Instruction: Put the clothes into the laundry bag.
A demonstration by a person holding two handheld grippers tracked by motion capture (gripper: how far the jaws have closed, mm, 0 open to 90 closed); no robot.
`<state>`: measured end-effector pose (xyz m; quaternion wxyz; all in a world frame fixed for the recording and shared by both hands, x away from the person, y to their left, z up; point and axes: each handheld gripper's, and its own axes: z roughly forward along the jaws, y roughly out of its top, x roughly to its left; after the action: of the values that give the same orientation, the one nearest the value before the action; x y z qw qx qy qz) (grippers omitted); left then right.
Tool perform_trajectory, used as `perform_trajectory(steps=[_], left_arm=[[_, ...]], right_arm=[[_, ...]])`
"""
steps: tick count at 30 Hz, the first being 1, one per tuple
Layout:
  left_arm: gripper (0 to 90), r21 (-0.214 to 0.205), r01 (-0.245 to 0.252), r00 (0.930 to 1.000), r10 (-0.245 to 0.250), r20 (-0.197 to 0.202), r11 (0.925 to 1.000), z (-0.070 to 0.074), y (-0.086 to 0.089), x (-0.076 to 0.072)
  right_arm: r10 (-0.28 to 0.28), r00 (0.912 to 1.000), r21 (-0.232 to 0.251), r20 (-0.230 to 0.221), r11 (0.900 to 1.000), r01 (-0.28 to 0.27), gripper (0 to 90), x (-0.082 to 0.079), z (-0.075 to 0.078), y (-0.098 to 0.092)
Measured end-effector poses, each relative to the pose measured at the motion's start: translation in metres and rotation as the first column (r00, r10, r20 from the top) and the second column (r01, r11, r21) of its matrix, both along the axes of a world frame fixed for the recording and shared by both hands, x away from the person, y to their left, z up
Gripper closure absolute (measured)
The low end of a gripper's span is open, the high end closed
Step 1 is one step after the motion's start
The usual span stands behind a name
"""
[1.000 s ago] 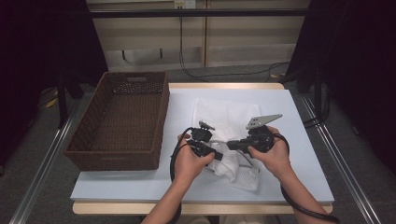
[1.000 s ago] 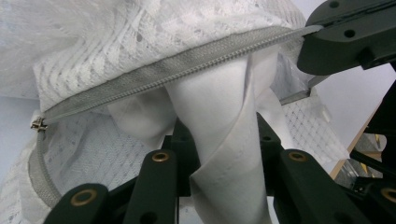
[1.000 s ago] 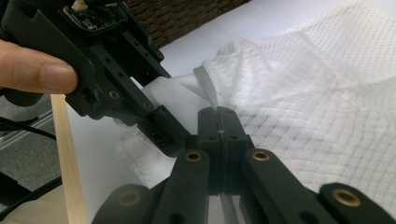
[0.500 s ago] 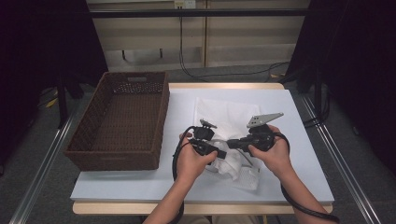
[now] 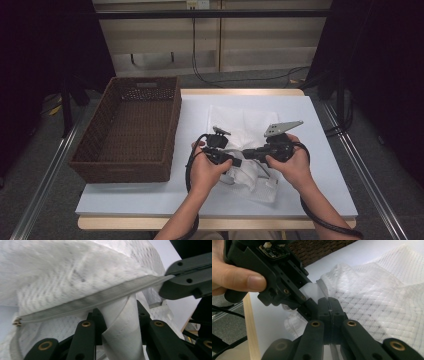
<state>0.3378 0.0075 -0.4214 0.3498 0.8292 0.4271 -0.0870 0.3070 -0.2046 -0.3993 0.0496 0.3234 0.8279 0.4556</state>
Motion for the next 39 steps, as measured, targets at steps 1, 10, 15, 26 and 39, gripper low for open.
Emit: perform_trajectory(steps=[1,10,15,26,39], left_arm=[[69.8,-0.012,-0.021,0.9998,0.021,-0.003,0.9997,0.0,0.0,0.0],[69.9,-0.028,-0.049,0.9988,0.049,0.006,0.9984,0.002,0.005,0.002],[69.8,-0.038,-0.048,0.9987,0.048,0.016,0.9981,0.005,0.004,0.001],[69.7,-0.064,-0.046,0.9988,0.047,0.011,0.9969,-0.001,-0.005,0.001],[69.7,-0.078,-0.067,0.9968,0.07,0.038,0.9947,0.01,0.004,0.0]], right_arm=[[0.0,1.0,0.001,-0.001,1.0,0.0,90.0,0.0,0.0,0.0],[-0.001,1.0,0.008,0.0,1.0,0.001,90.0,0.0,0.001,-0.001],[-0.002,1.0,0.011,0.004,0.9999,0.002,90.0,0.0,0.003,-0.001],[0.003,1.0,0.012,0.006,0.9999,-0.003,90.0,0.0,0.002,0.0],[-0.002,1.0,0.023,0.006,0.9997,0.002,90.0,0.0,0.002,-0.002]])
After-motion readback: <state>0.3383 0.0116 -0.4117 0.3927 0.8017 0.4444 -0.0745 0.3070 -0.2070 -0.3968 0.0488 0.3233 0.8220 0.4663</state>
